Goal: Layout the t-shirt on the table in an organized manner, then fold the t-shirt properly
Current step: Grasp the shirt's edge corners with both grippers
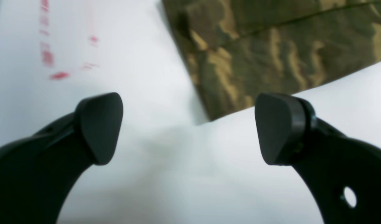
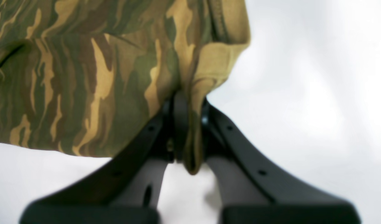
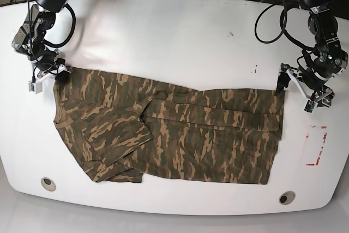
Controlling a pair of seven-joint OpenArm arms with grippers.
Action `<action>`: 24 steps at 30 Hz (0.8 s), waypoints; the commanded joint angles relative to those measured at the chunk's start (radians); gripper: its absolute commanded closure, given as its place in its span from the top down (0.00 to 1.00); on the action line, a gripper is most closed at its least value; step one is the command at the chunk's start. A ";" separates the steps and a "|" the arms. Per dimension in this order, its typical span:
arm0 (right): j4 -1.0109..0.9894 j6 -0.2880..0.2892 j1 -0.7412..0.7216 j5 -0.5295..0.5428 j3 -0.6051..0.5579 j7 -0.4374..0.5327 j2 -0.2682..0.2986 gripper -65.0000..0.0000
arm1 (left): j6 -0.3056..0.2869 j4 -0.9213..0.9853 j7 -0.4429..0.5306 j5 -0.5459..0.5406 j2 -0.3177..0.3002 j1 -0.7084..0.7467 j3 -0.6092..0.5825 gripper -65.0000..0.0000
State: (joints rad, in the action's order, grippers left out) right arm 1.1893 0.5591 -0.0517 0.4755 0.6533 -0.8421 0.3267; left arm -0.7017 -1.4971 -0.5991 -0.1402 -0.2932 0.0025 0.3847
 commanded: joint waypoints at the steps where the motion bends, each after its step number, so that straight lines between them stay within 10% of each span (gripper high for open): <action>1: 0.007 0.002 -0.004 -0.018 -0.003 -0.026 0.012 0.00 | 0.004 0.025 0.024 -0.022 -0.018 -0.049 0.004 1.00; 24: 0.007 0.002 -0.007 -0.018 -0.003 -0.024 0.007 0.00 | 0.004 0.435 0.144 -0.019 -0.018 -0.223 -0.102 0.89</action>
State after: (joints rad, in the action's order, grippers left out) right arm 1.1896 0.5587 -0.0525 0.4755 0.6525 -0.8410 0.3241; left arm -0.6949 -1.0698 -0.4919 -0.1383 -0.2947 -0.1959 0.2928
